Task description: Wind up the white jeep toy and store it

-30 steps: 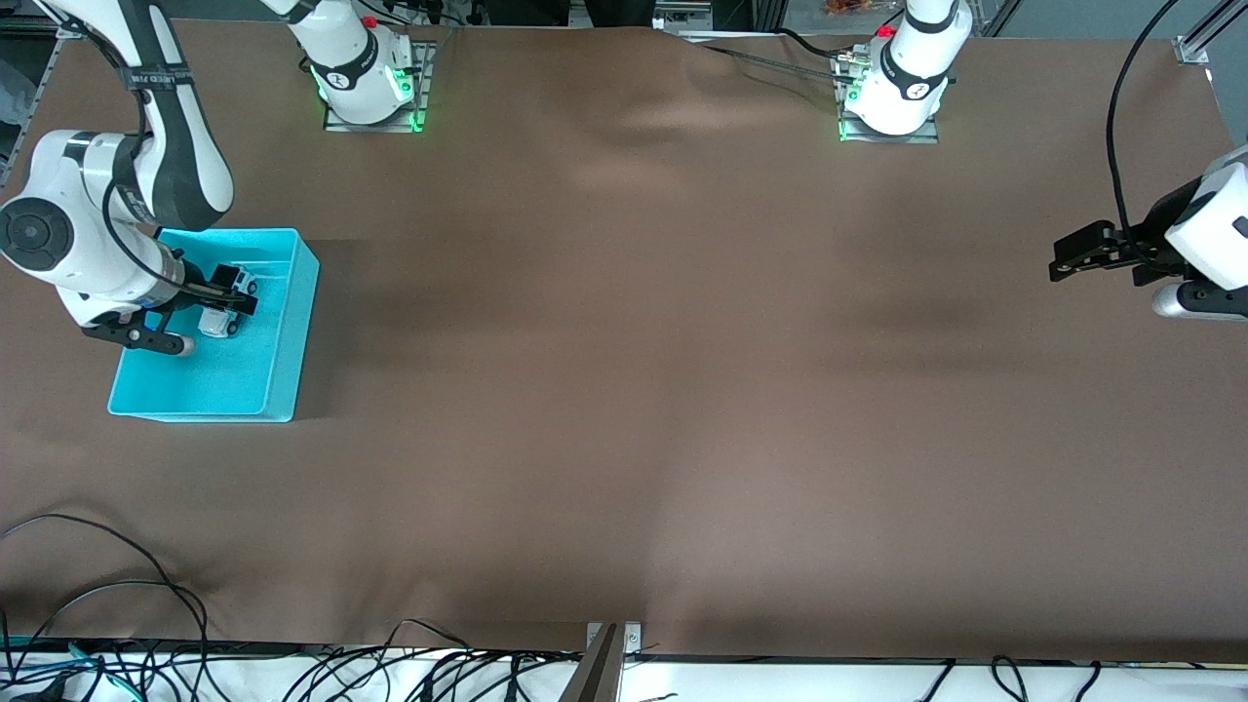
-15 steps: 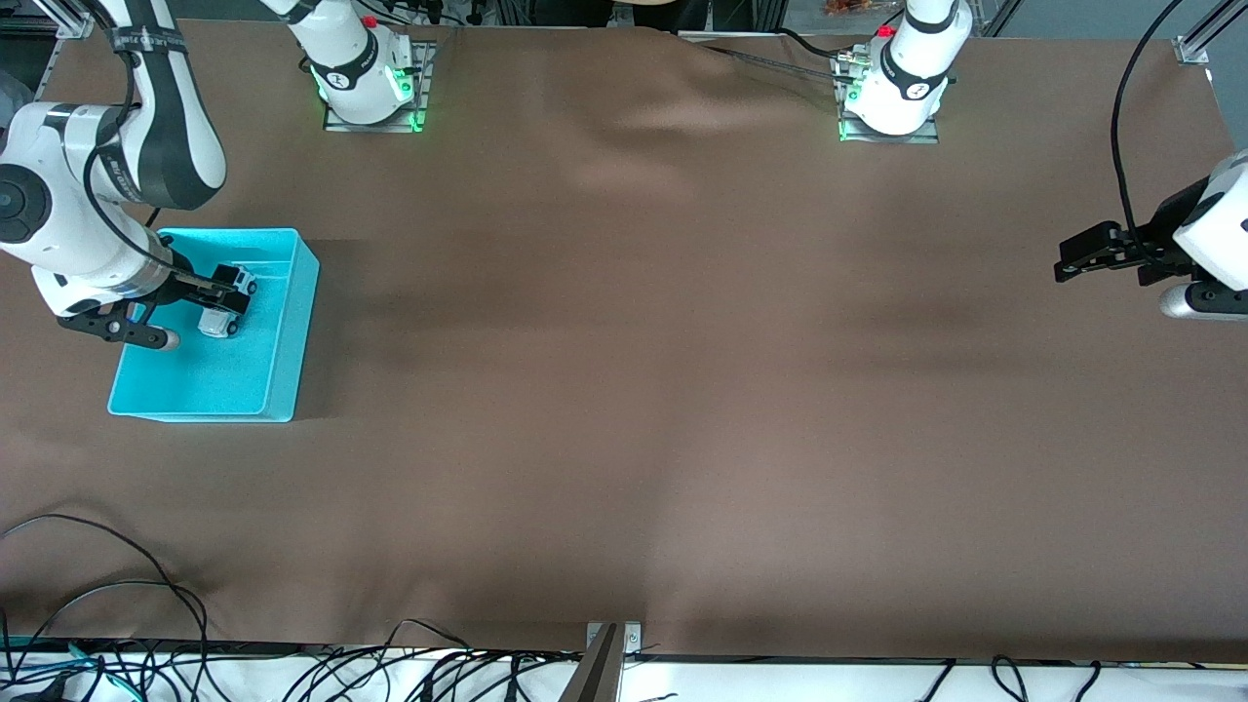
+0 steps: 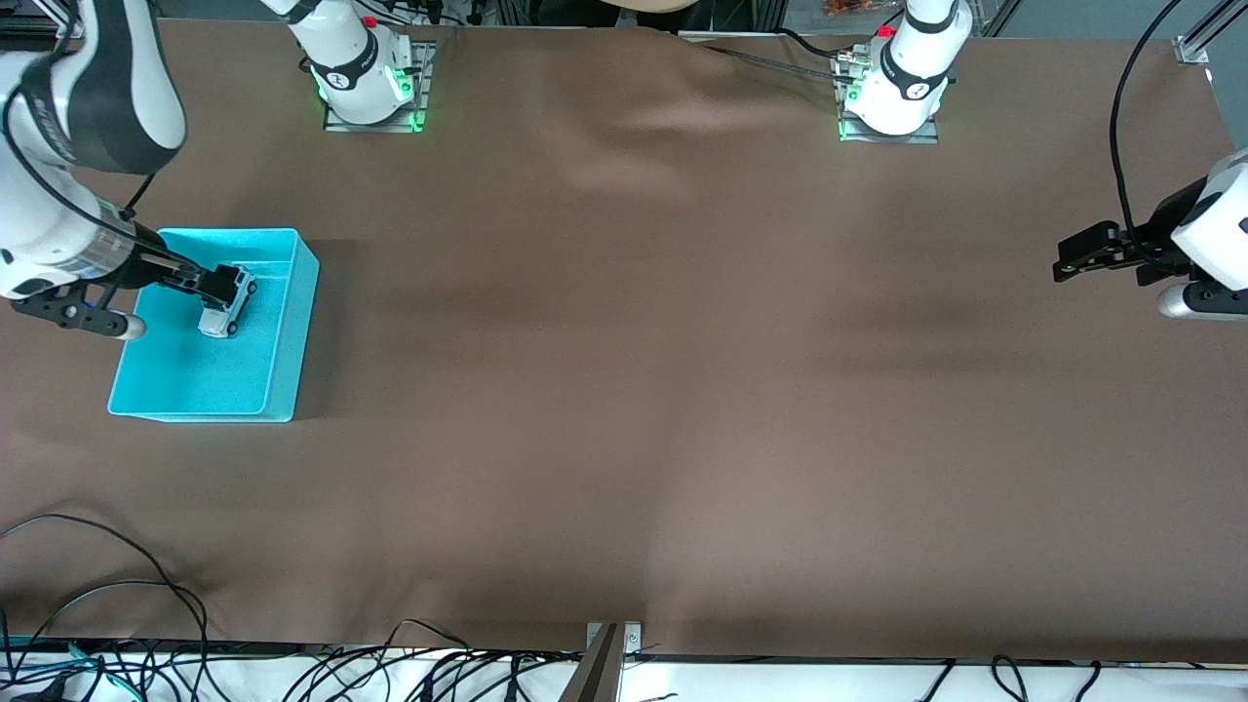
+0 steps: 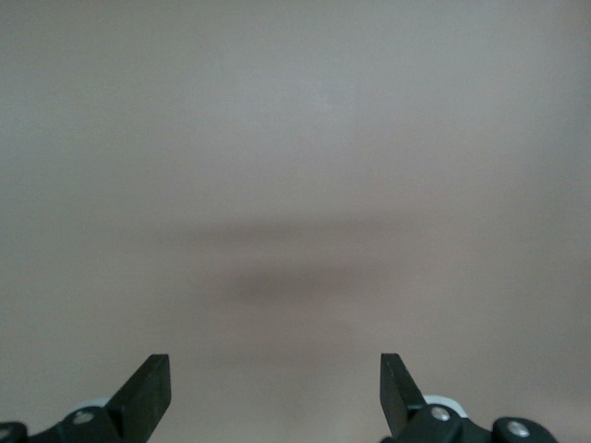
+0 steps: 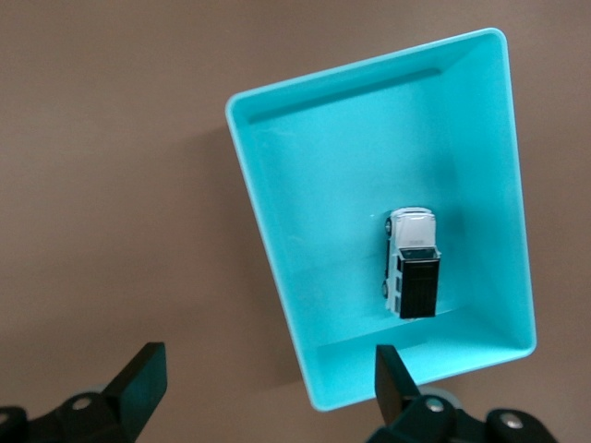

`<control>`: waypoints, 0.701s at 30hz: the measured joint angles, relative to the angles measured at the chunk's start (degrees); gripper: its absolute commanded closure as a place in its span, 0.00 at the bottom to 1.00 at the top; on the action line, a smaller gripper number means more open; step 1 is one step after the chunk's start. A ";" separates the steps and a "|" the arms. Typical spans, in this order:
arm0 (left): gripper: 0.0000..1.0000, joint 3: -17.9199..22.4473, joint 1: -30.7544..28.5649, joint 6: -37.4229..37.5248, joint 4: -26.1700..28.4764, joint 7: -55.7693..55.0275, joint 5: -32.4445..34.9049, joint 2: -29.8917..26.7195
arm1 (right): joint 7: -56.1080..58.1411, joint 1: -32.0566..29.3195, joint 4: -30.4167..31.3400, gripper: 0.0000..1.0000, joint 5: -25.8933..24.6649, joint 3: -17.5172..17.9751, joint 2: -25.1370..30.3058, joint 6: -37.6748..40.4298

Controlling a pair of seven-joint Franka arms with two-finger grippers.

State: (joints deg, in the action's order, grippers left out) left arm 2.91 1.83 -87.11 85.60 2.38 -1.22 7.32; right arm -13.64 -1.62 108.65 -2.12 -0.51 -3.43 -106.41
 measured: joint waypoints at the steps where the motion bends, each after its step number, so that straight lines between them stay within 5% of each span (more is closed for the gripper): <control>1: 0.00 -0.01 0.00 0.00 0.00 0.00 0.00 0.00 | 0.00 0.00 -1.06 0.00 0.82 0.01 0.06 0.99; 21: 0.00 -0.01 0.00 0.00 0.00 0.00 0.00 0.00 | 0.00 -0.03 -19.59 0.00 9.74 -0.04 0.11 16.92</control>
State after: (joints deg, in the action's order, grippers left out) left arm 2.91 1.84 -87.11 85.60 2.38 -1.22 7.32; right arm -13.63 -1.65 89.06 7.63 -0.56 -3.32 -89.49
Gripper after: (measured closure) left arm 0.000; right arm 0.000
